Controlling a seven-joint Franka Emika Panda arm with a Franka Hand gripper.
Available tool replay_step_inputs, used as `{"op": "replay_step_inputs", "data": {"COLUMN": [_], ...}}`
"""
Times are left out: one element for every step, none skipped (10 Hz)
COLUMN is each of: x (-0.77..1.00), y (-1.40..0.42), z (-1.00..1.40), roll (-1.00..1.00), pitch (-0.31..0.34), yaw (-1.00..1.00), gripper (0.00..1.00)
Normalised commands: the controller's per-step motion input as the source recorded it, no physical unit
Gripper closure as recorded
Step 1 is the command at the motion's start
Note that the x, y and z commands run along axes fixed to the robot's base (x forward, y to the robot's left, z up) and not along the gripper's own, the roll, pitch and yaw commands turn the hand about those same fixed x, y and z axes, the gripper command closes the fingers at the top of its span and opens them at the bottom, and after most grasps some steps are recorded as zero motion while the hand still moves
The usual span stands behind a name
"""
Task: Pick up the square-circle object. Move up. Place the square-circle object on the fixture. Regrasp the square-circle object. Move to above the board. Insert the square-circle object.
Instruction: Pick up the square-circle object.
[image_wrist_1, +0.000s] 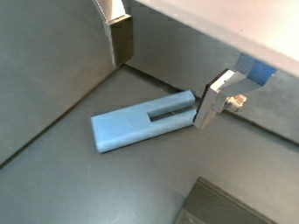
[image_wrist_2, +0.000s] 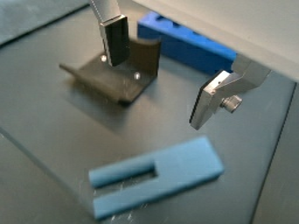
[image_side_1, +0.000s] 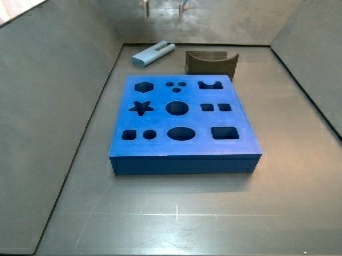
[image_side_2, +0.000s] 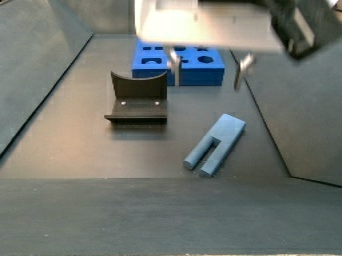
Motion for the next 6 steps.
{"op": "replay_step_inputs", "data": {"x": [0.00,-0.03,0.00,0.00,0.00,0.00], "y": [0.28,0.28,0.33,0.35,0.35,0.36], "z": [-0.44,-0.43,-0.41,-0.42,-0.40,-0.37], "roll": [-0.31,-0.32,-0.33,-0.33,-0.34,-0.35], "pitch": [-0.183,-0.170,-0.153,-0.133,-0.130,-0.116], "yaw": [-0.40,-0.39,-0.34,-0.33,-0.32,-0.31], "gripper": [0.00,0.00,0.00,0.00,0.00,0.00]}}
